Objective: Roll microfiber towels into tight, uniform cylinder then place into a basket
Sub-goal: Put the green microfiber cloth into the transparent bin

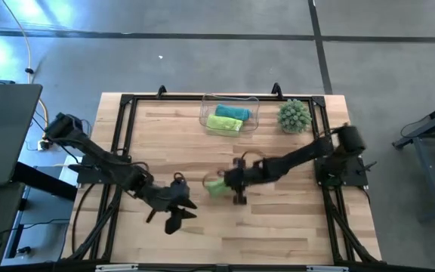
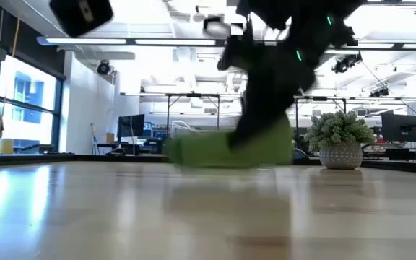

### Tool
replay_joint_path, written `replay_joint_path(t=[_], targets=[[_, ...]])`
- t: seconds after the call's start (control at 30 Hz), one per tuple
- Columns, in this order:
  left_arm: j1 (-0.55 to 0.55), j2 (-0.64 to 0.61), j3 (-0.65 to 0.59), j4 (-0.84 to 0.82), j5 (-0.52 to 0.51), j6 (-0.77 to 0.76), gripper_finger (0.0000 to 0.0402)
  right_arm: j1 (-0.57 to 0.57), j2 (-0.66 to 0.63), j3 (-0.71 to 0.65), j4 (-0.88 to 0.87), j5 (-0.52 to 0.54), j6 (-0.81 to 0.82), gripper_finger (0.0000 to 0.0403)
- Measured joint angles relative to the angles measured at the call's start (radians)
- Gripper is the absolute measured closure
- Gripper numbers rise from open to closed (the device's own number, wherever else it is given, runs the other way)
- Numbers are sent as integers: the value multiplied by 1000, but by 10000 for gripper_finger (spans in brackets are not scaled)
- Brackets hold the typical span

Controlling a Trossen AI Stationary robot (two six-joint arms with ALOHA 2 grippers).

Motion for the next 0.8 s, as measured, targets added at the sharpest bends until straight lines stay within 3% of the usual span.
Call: replay_joint_path(t=[0.2, 0.33, 0.6, 0.8], targets=[[-24, -82, -1, 14, -5, 155, 257, -166, -215, 5, -59, 54, -37, 384], [-20, -106, -2, 22, -21, 247, 257, -322, -280, 21, -45, 95, -45, 381], [0, -109, -1, 23, -47, 320, 257, -626, -186, 92, -129, -72, -149, 374], [9, -109, -1, -1, -63, 320, 257, -708, -59, 153, -120, -172, -212, 376]])
